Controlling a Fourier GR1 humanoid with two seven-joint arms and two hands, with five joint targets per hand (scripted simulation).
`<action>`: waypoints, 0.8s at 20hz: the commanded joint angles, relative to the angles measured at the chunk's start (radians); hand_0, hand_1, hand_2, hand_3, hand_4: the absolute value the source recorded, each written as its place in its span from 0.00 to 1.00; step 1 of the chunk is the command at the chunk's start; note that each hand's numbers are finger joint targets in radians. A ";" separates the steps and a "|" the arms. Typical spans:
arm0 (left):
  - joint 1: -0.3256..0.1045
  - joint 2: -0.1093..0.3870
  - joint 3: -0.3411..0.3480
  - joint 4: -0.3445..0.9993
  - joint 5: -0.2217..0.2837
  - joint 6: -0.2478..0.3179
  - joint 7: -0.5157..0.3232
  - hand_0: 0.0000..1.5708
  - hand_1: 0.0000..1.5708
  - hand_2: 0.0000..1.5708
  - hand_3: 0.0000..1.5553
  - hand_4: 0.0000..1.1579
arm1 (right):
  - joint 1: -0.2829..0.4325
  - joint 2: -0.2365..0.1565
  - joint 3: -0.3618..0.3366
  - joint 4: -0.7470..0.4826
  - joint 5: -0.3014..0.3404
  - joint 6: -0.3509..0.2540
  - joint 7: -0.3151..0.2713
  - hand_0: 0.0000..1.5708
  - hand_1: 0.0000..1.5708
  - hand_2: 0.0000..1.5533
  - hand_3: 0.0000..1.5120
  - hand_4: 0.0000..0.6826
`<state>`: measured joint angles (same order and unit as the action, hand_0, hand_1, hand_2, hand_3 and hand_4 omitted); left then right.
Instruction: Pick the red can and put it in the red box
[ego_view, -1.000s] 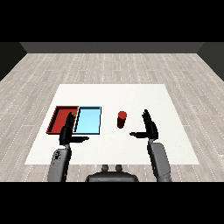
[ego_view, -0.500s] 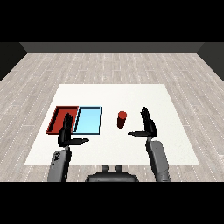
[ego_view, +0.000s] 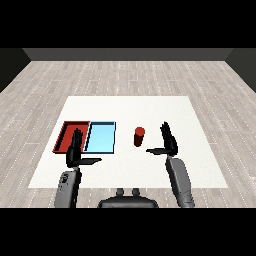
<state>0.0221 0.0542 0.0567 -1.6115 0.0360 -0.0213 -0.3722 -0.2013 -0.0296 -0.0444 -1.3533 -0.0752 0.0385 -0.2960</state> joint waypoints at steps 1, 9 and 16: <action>-0.094 -0.036 -0.025 0.062 -0.039 0.056 0.028 0.00 0.00 0.00 0.00 0.00 | -0.016 -0.006 -0.026 0.101 -0.018 0.028 -0.074 0.00 0.00 0.00 0.00 0.00; 0.002 0.007 0.015 -0.046 0.028 -0.006 0.041 0.00 0.00 0.00 0.00 0.00 | -0.145 0.028 -0.018 0.255 -0.024 -0.020 -0.105 0.00 0.00 0.00 0.00 0.00; 0.015 -0.009 -0.004 -0.046 0.038 -0.018 0.045 0.00 0.00 0.00 0.00 0.00 | -0.239 0.027 -0.049 0.390 -0.057 -0.007 -0.124 0.00 0.00 0.00 0.00 0.00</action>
<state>0.0163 0.0401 0.0506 -1.6205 0.0489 -0.0207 -0.3518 -0.3799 -0.0053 -0.0712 -1.0618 -0.1195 0.0257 -0.3883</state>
